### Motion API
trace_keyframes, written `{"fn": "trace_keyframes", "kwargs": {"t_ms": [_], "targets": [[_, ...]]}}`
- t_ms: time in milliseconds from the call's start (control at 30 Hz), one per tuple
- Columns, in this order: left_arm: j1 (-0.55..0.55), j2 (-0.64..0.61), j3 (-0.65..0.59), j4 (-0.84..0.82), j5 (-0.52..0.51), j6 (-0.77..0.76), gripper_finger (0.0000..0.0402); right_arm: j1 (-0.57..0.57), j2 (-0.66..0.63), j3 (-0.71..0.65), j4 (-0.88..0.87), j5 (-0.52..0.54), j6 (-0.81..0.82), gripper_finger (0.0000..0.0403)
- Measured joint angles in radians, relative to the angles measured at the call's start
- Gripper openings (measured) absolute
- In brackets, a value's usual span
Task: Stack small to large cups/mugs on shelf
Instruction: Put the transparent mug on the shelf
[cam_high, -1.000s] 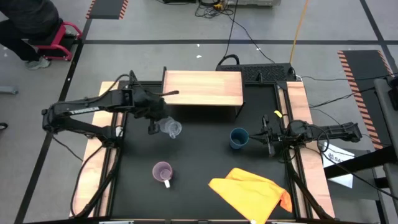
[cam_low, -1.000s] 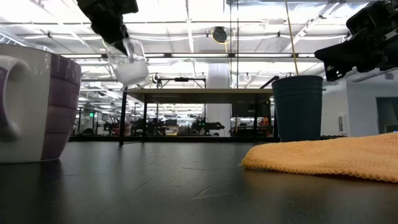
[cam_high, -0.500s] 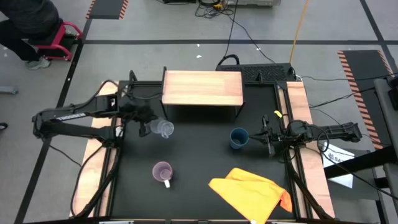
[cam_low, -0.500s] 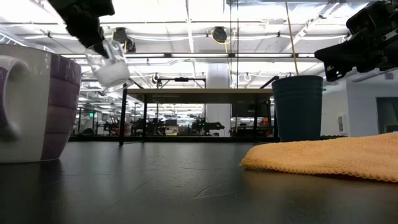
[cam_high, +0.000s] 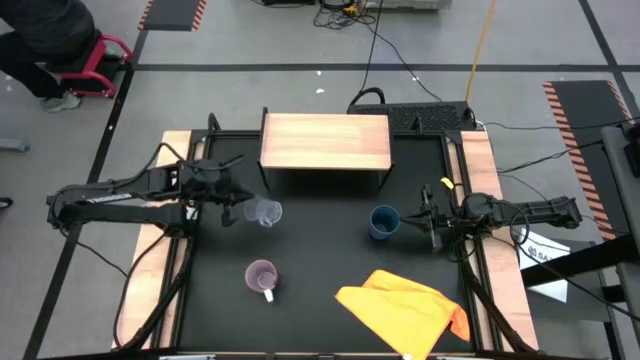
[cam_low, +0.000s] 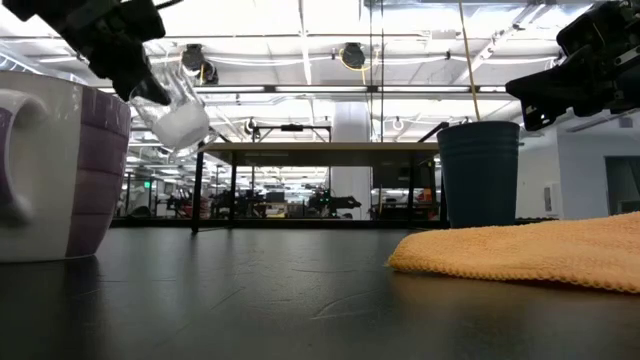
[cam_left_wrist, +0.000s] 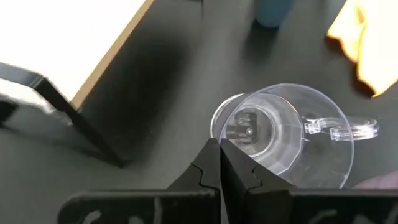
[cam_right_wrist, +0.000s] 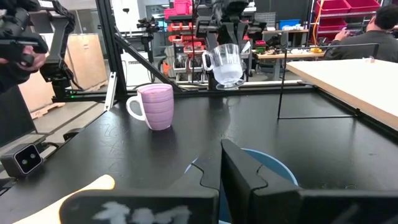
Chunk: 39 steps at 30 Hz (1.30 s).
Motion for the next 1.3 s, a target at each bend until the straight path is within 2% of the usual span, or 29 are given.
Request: {"fn": "trace_keyframes", "kwargs": {"t_ms": [333, 567, 733, 933, 1300], "targets": [[-0.071, -0.102, -0.111, 0.209, -0.009, -0.015, 0.0000, 0.000, 0.000, 0.000, 0.000, 0.000, 0.000, 0.0000], [-0.081, -0.117, -0.258, 0.424, -0.012, -0.022, 0.0000, 0.000, 0.000, 0.000, 0.000, 0.000, 0.000, 0.0000], [-0.081, -0.118, -0.318, 0.527, -0.012, -0.010, 0.0000, 0.000, 0.000, 0.000, 0.000, 0.000, 0.000, 0.0000], [-0.081, -0.153, -0.324, 0.482, -0.064, 0.024, 0.0000, 0.000, 0.000, 0.000, -0.001, 0.000, 0.000, 0.0000], [-0.081, -0.355, -0.324, 0.333, -0.123, -0.001, 0.0000, 0.000, 0.000, 0.000, -0.001, 0.000, 0.018, 0.0000]]}}
